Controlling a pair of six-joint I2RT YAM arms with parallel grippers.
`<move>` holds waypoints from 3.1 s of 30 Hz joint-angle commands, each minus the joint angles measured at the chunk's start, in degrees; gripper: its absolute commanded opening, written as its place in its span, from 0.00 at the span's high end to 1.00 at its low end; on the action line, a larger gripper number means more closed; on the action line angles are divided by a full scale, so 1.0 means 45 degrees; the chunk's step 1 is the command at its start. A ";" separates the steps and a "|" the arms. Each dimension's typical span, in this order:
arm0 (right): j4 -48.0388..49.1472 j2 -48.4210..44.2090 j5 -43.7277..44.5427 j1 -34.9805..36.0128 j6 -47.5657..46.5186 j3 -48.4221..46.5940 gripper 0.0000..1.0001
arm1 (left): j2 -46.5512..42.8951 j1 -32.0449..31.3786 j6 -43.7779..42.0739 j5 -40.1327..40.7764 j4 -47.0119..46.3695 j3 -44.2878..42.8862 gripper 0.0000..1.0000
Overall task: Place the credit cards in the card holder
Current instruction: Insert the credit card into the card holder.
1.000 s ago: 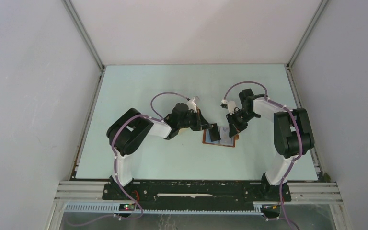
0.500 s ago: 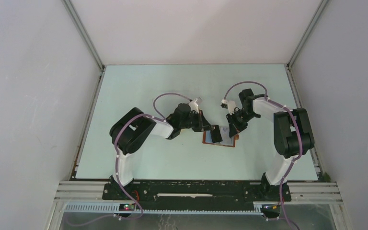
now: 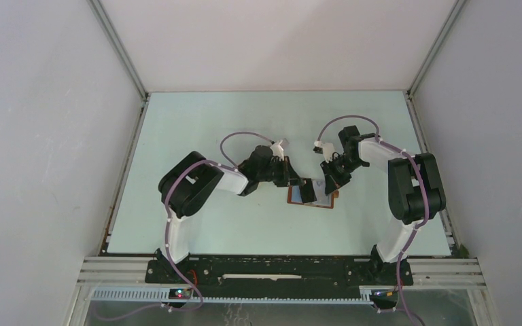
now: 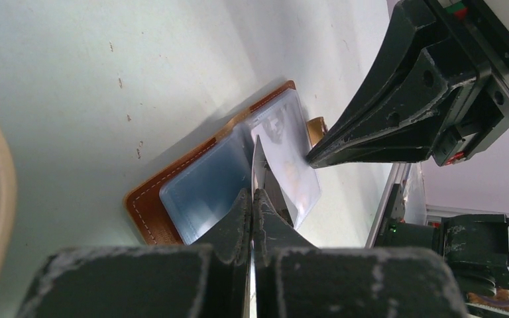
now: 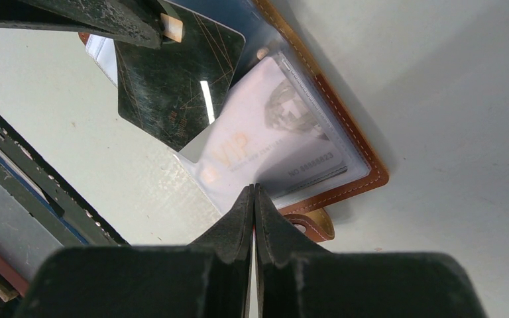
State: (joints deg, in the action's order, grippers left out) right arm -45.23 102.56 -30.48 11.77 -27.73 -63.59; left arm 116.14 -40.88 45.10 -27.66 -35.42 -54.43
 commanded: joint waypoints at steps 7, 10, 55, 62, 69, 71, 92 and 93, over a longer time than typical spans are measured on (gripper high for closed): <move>0.0004 0.0040 0.0300 0.0080 -0.0073 -0.0341 0.90 | 0.0438 -0.0110 -0.0405 -0.0147 0.1995 -0.1385 1.00; 0.0013 0.0040 0.0330 0.0080 -0.0072 -0.0341 0.90 | 0.0563 -0.0139 -0.0319 -0.0153 0.2315 -0.1549 1.00; 0.0147 0.0077 0.0801 0.0236 -0.0072 -0.0341 0.88 | 0.1468 -0.0194 -0.1194 -0.1424 0.5876 -0.3602 1.00; 0.0155 0.0050 0.0803 0.0265 -0.0081 -0.0341 0.87 | 0.1558 -0.0197 -0.1156 -0.1485 0.5988 -0.3729 1.00; 0.0225 -0.0208 0.0749 0.0289 -0.0088 -0.0341 0.84 | 0.1707 -0.0224 -0.1031 -0.1377 0.6015 -0.3941 1.00; 0.0230 -0.0372 0.0660 0.0285 -0.0124 -0.0341 0.82 | 0.1786 -0.0246 -0.0984 -0.1363 0.5998 -0.4022 1.00; 0.2323 -0.5063 -0.1771 0.3658 -0.6482 0.2021 0.83 | 0.1751 -0.0250 -0.0882 -0.1372 0.5519 -0.3842 0.88; 0.2643 -0.5266 -0.1914 0.3847 -0.7492 0.2393 0.84 | 0.1760 -0.0241 -0.0882 -0.1365 0.5509 -0.3831 0.88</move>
State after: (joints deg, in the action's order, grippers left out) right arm -38.96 83.68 -35.59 26.11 -44.75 -57.39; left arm 122.63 -41.04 42.52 -34.17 -12.56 -71.05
